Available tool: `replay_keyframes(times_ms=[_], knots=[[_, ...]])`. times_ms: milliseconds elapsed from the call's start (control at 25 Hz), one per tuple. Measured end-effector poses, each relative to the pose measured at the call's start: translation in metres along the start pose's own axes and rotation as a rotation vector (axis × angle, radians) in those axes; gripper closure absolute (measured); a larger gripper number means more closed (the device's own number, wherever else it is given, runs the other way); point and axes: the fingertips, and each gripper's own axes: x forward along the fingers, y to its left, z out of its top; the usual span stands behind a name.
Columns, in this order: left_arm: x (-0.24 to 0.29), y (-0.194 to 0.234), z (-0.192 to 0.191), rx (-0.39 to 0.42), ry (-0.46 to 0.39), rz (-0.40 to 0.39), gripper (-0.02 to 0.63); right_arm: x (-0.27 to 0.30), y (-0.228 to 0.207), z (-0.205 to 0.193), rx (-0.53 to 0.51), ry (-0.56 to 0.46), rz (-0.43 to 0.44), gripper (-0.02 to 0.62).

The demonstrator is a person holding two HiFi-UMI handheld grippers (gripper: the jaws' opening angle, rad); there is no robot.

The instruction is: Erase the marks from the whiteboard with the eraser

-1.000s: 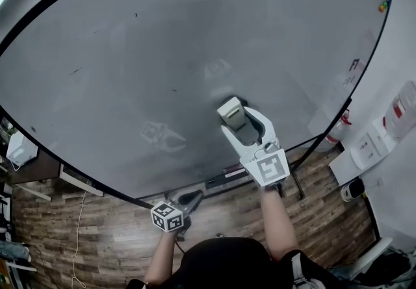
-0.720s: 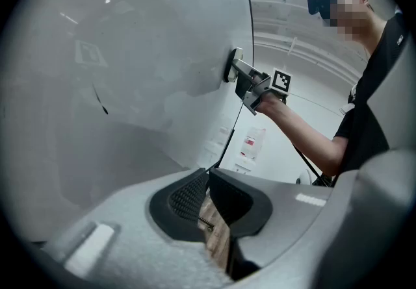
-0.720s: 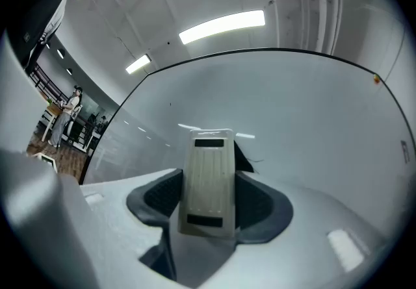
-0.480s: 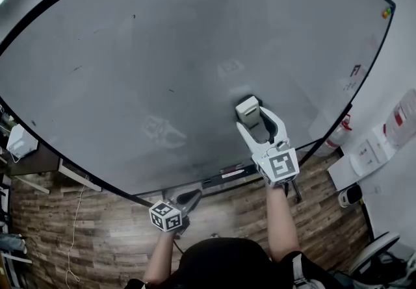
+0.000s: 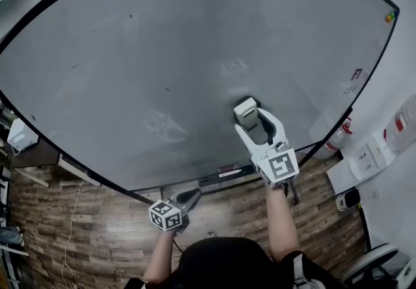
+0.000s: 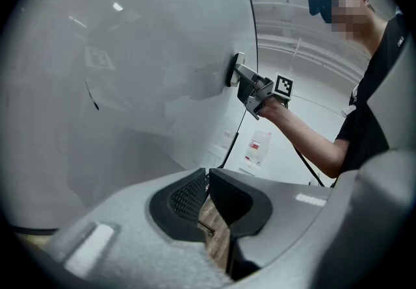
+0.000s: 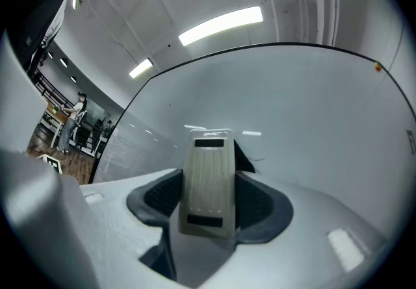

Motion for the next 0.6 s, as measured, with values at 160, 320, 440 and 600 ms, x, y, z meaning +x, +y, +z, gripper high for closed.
replay_keyframes(times_ms=[160, 320, 440, 600], knots=[[0.004, -0.004, 0.000, -0.001, -0.005, 0.011, 0.586, -0.010, 0.010, -0.010, 0.034, -0.024, 0.079, 0.342], [0.008, -0.010, -0.001, -0.002, -0.009, 0.016, 0.586, -0.027, 0.033, -0.046, 0.061, 0.053, 0.164, 0.341], [0.009, -0.015, -0.003, -0.006, -0.009, 0.019, 0.586, -0.041, 0.051, -0.074, 0.111, 0.102, 0.217, 0.341], [0.010, -0.021, -0.005, -0.009, -0.007, 0.025, 0.586, -0.064, 0.072, -0.099, 0.153, 0.155, 0.272, 0.341]])
